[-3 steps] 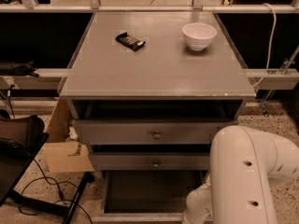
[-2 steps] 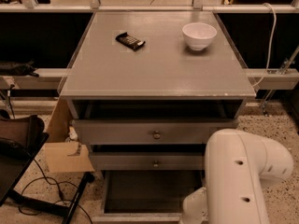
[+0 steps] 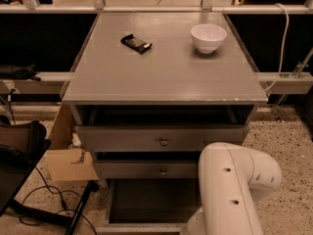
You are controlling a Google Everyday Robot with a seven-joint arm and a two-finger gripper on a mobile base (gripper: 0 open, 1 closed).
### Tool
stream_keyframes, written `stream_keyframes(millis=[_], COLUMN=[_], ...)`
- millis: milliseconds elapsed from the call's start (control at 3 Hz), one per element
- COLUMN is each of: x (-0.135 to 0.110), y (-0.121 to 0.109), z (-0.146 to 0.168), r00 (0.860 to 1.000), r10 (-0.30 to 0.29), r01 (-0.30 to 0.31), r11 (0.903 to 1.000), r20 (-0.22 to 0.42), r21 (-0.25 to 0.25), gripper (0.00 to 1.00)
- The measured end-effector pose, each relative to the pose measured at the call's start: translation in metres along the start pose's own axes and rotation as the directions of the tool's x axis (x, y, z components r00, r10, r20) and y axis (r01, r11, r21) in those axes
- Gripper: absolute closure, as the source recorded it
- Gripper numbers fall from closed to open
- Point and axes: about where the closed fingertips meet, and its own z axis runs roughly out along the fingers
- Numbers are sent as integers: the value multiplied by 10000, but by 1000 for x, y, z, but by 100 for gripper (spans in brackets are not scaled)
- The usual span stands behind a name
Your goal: Close bottom drawer
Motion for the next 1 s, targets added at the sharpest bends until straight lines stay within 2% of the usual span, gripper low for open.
stream_keyframes(millis=[333,1000], x=[-8,-53], y=[-7,-45], z=[0,-10], r00=[9996,9960], r10=[-178,-745], r01=[174,700], r11=[9997,9937], r20=[210,497], r21=[190,876], gripper=[100,100])
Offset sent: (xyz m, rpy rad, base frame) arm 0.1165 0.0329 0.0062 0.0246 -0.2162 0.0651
